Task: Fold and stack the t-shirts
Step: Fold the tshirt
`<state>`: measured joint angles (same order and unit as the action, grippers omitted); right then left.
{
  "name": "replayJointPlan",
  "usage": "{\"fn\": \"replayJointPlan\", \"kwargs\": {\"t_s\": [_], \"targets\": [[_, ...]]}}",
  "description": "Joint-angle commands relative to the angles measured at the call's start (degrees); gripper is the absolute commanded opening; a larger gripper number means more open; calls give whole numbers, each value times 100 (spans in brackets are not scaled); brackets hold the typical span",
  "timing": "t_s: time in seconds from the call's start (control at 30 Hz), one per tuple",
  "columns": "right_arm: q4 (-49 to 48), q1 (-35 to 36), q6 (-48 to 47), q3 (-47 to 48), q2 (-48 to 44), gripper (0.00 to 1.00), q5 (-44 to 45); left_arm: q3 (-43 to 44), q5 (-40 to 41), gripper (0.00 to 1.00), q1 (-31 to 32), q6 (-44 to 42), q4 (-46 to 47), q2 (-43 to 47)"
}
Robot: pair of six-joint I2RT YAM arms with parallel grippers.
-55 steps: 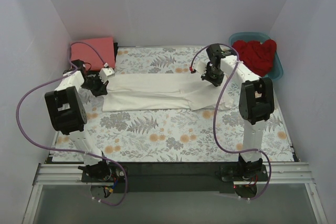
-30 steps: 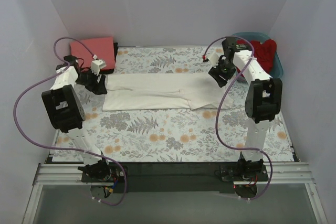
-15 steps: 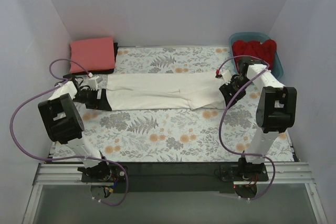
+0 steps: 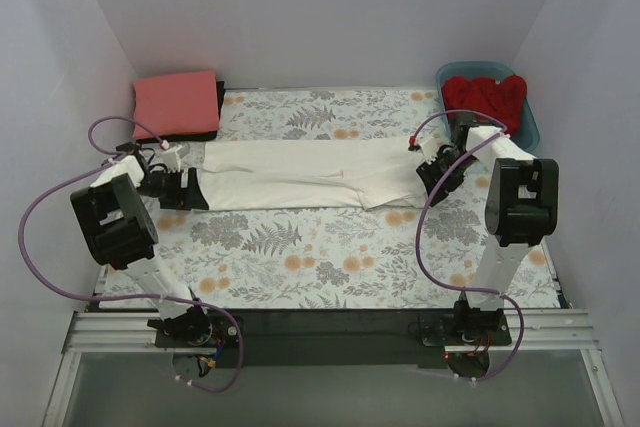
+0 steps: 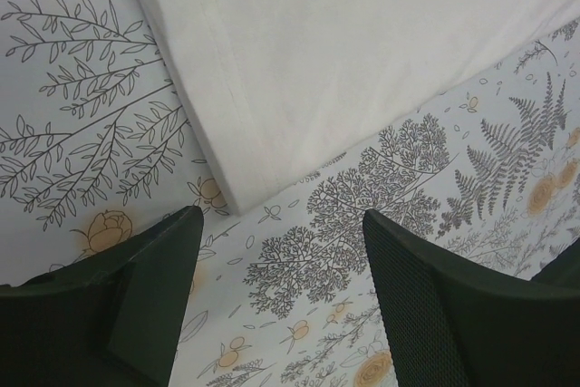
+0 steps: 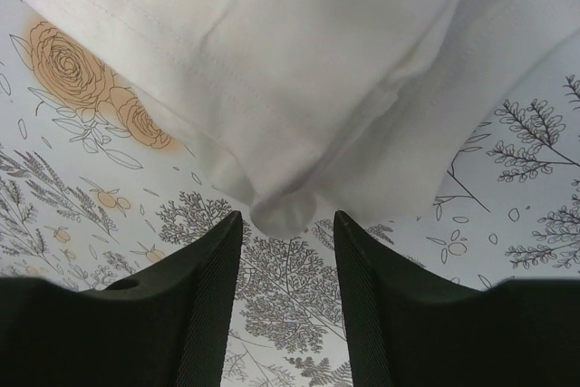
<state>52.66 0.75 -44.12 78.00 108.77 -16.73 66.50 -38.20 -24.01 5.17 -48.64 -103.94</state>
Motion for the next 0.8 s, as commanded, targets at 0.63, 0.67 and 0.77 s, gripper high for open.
{"fn": "replayJointPlan", "kwargs": {"t_s": [0.63,0.67,0.77], "targets": [[-46,92,0,277,162,16,-138,618,-505,5,-7,292,136,-671],[-20,92,0,295,153,11,-68,627,-418,0,-7,283,127,-680],[138,83,-44,330,74,1,134,724,-24,0,-16,187,40,-715]]}}
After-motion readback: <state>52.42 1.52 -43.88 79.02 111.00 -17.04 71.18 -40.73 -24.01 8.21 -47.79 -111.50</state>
